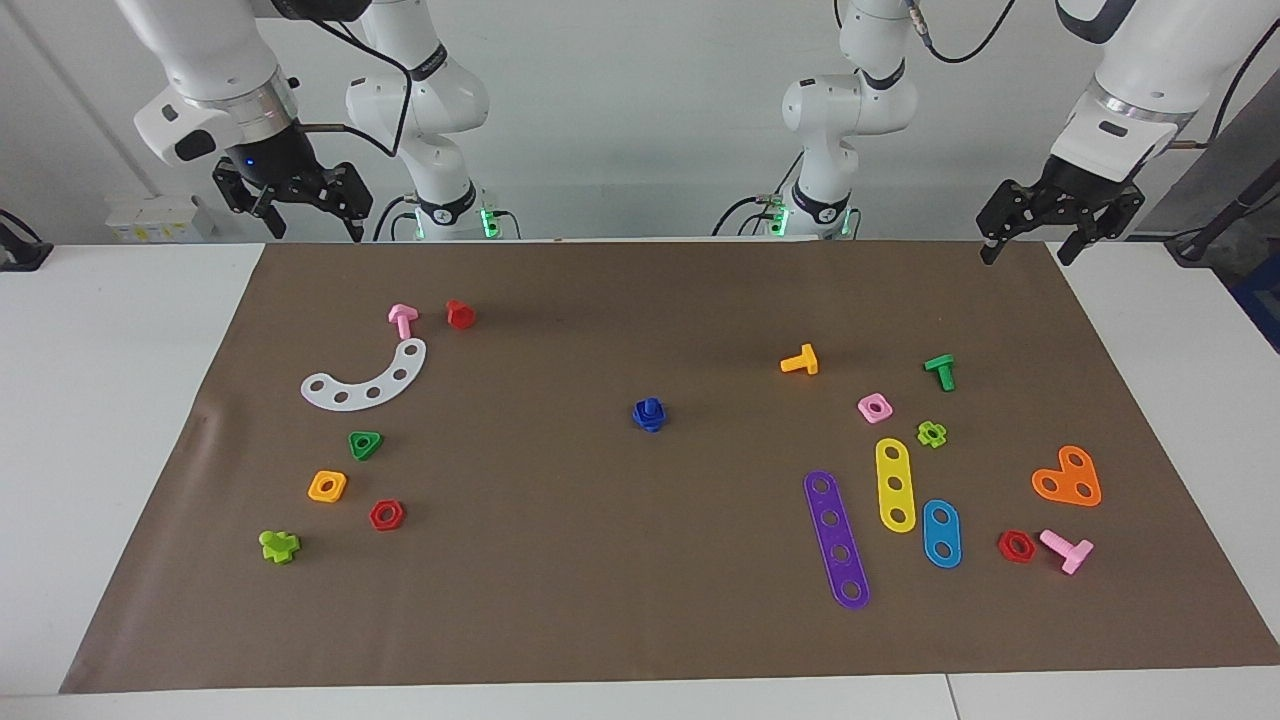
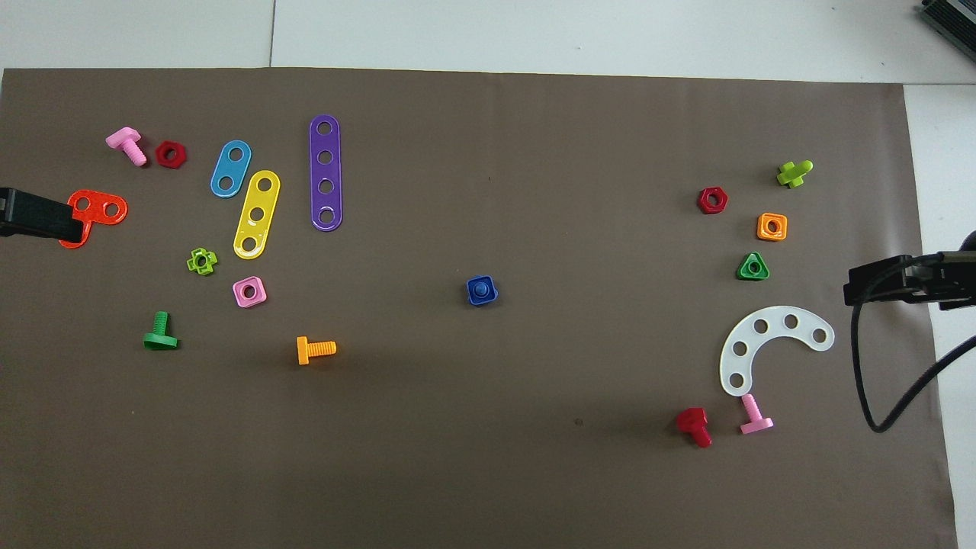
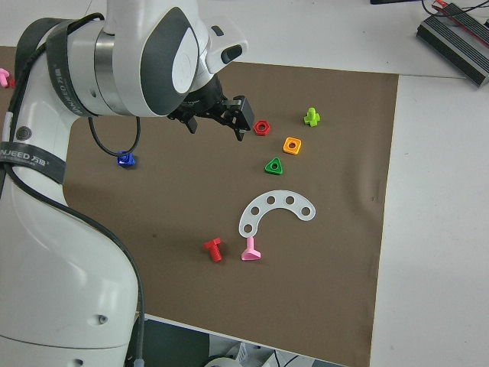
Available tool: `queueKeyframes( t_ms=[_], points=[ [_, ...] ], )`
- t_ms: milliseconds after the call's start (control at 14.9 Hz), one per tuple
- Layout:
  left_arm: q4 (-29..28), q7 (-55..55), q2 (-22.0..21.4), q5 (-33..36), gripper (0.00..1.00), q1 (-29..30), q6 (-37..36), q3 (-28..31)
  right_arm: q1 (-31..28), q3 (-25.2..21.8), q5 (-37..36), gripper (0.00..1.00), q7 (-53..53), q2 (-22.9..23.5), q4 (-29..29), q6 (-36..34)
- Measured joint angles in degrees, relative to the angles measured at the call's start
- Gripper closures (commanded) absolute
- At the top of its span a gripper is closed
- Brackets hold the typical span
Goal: Unscrew and place screws in storage area
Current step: 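Move the left gripper over the blue nut on the screw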
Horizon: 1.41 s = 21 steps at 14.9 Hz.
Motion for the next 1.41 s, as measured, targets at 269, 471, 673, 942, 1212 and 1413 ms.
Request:
queueKeyframes(
  t_ms=[269,471,673,942,1212,1413],
  points=[
    [-1.21,-0.04,-0.66,-0.01,0.0,-0.02,-0.38,-0.37,0.0,0.0,0.0,0.0,0.0,0.0,-0.01,0.0],
    [-2.29,-0.11,-1.19,-0.02,0.0,-0.14,-0.2,-1.11,0.0,0.0,0.0,0.0,0.0,0.0,-0.01,0.0],
    [-5.98,-0.18,-2.5,-0.1,0.0,-2.48,3.13,-1.81,0.0,0.0,0.0,0.0,0.0,0.0,-0.02,0.0],
    [-11.16,-3.54,-3.88,-0.11,0.01,-8.45,8.62,-2.36,0.0,0.0,0.0,0.0,0.0,0.0,-0.02,0.0],
    [-15.82,-13.59,-3.79,-0.11,0.02,-15.86,15.04,-2.64,0.0,0.0,0.0,0.0,0.0,0.0,-0.02,0.0],
    [-19.54,-22.55,-3.06,-0.11,0.02,-21.73,19.94,-2.8,0.0,0.0,0.0,0.0,0.0,0.0,-0.03,0.0]
  ],
)
